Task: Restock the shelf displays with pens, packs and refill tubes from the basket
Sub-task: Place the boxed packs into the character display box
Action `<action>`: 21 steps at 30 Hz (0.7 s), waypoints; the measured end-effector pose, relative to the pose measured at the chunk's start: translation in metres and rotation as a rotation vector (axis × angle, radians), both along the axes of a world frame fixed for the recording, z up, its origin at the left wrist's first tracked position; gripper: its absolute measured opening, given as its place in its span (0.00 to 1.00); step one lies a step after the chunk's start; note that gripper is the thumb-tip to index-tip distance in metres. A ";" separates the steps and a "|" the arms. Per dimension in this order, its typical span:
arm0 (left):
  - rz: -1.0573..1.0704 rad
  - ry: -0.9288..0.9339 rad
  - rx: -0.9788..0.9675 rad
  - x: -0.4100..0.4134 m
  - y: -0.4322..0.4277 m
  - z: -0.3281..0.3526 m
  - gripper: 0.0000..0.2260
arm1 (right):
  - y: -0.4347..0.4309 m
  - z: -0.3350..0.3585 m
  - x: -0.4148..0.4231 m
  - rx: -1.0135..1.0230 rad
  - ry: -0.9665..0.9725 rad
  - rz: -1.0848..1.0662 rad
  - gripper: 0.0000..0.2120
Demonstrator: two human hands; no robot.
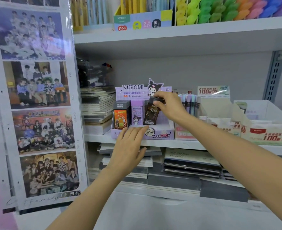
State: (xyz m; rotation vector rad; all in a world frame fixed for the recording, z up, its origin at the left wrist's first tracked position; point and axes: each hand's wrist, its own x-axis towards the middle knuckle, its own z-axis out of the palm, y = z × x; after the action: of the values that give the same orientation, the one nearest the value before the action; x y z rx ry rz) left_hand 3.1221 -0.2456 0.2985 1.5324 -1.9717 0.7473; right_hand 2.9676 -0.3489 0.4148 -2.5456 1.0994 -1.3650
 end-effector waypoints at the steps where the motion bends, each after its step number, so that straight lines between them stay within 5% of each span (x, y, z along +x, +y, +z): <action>1: 0.003 -0.002 -0.005 0.000 0.000 -0.001 0.30 | -0.002 0.003 0.000 0.011 0.038 -0.004 0.12; 6: 0.017 -0.033 -0.037 0.000 -0.001 -0.002 0.31 | -0.007 0.017 0.002 0.035 0.181 -0.020 0.13; 13: 0.020 -0.058 -0.010 0.003 -0.001 -0.003 0.33 | -0.009 -0.001 0.024 -0.095 0.085 -0.141 0.11; 21: -0.005 -0.009 0.053 0.003 -0.002 0.001 0.32 | 0.000 -0.010 0.016 -0.145 0.359 -0.245 0.20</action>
State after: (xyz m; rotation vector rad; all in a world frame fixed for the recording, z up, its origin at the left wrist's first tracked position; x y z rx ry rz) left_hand 3.1249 -0.2472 0.2991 1.5562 -2.0165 0.7057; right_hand 2.9834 -0.3492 0.4051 -2.9248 1.4599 -1.0883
